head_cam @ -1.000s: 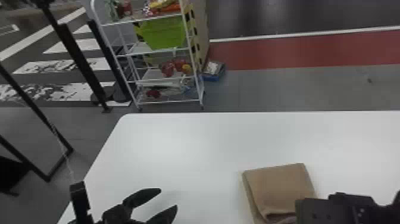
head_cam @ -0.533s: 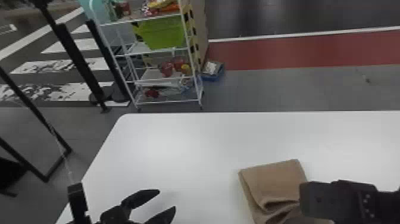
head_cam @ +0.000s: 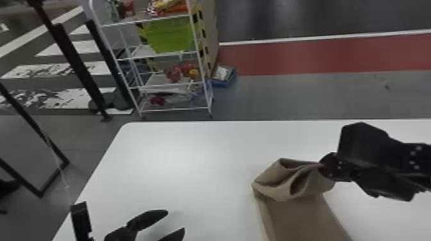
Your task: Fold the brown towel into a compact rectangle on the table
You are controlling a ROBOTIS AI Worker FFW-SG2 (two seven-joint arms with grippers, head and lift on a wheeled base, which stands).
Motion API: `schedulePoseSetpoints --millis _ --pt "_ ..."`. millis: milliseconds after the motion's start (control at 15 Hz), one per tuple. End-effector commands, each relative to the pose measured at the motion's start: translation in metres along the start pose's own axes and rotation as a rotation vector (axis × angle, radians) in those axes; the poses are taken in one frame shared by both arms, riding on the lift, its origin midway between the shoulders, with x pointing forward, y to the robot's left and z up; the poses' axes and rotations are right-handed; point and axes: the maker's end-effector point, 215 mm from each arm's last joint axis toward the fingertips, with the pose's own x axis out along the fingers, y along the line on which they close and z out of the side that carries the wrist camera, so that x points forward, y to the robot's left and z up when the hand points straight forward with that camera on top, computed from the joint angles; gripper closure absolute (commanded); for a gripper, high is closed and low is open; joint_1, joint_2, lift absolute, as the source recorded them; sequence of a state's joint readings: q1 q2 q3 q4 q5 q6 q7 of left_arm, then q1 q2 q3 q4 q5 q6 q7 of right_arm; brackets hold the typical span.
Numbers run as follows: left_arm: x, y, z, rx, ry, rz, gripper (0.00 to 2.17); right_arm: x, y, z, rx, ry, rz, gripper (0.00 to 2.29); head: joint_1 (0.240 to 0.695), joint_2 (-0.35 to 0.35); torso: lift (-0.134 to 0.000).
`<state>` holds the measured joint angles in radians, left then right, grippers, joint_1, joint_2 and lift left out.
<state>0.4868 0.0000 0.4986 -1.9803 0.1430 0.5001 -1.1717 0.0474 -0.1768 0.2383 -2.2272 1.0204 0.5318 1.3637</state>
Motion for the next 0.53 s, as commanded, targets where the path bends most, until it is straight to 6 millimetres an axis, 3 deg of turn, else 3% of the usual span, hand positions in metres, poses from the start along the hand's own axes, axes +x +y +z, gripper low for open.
schedulePoseSetpoints --millis 0,200,467 --pt "0.007 -0.003 -0.001 0.007 -0.001 -0.008 0.03 -0.004 -0.011 0.006 0.019 -0.020 -0.018 2.02 0.695 0.214 -0.122" --pt "0.030 -0.029 -0.002 0.009 0.006 -0.076 0.03 -0.011 -0.033 0.009 0.084 -0.031 -0.055 2.01 0.695 0.197 -0.122" --pt "0.076 -0.055 -0.007 0.053 0.047 -0.107 0.03 -0.016 -0.044 0.013 0.102 -0.040 -0.076 2.01 0.695 0.120 -0.122"
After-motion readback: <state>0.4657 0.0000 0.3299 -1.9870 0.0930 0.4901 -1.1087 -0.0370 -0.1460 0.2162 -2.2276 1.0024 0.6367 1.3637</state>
